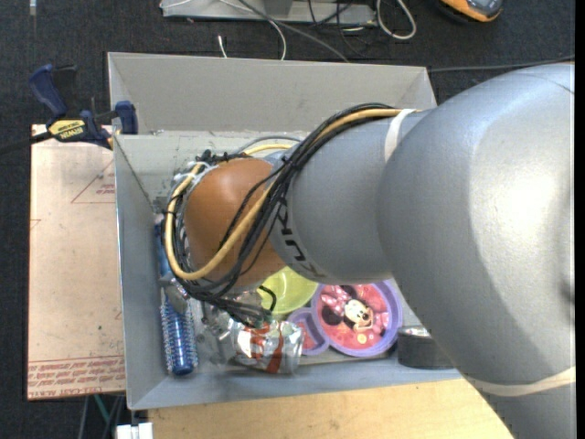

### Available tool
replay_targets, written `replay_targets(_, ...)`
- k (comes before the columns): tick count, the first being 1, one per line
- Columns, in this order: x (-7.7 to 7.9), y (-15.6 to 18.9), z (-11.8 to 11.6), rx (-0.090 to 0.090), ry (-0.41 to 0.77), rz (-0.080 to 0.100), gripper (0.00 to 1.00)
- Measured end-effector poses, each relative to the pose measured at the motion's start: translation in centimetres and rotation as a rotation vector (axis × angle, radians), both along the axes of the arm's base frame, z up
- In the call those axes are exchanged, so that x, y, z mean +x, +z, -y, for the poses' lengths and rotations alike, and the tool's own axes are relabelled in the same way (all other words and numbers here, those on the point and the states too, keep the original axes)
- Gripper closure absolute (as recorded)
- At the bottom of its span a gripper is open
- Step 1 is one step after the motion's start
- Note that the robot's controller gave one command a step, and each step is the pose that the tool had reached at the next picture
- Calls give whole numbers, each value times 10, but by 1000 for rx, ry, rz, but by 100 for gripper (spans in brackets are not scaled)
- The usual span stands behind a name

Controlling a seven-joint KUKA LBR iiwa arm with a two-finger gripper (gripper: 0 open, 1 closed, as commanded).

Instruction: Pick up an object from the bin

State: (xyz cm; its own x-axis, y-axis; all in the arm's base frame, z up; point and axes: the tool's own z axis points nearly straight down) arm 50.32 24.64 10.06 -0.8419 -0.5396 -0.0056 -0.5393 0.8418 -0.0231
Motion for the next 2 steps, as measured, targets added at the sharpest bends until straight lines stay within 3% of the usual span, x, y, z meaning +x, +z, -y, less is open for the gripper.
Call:
replay_targets(1,31,-27,2,-2,110,17,100)
replay_targets(2,31,-27,2,-2,110,17,100)
